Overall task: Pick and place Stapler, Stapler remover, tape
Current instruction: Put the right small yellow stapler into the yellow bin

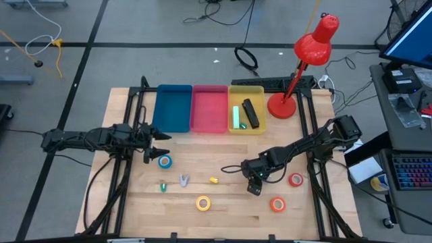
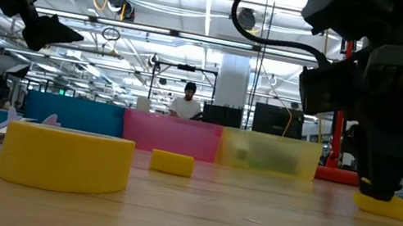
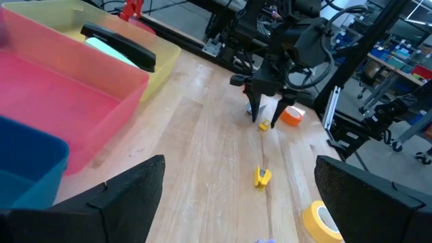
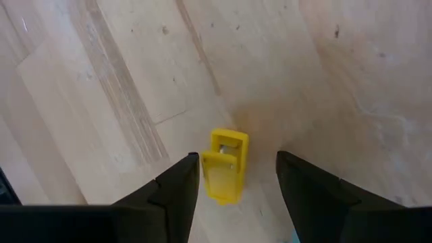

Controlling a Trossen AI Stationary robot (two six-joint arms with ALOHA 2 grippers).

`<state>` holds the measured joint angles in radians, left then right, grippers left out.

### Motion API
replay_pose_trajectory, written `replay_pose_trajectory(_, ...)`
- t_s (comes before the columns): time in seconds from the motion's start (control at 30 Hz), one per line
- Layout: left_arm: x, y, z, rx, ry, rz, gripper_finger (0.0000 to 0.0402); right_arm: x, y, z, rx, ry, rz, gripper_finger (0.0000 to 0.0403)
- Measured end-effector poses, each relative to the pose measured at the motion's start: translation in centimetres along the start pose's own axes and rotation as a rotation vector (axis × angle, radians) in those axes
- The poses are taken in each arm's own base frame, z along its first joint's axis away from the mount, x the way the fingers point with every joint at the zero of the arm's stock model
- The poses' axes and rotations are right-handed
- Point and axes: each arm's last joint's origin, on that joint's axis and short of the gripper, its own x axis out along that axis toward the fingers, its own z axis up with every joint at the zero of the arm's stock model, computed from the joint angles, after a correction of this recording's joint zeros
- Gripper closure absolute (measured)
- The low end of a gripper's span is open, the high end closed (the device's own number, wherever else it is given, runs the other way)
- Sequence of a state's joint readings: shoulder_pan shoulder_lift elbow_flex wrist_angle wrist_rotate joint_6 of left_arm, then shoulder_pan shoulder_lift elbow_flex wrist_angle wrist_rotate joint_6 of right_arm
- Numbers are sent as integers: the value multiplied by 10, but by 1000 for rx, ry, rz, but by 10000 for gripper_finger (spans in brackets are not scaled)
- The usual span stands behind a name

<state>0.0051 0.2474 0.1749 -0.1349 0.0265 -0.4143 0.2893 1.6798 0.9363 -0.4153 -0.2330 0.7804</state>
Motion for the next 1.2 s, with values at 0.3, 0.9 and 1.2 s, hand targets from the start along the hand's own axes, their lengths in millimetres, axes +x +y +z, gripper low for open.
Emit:
replay_pose_trajectory(0.3,0,0,0,1,1,1,23,0,-3,2,13,1,-10,277)
replay_pose_trajectory(0.9,0,0,1,-5,-8,-3,23,-63,-52,53,78,-320,32,332)
replay_pose_trajectory(1.2,0,0,1,-6,-10,-3,23,-140,-125,75,182,-738,-304,340)
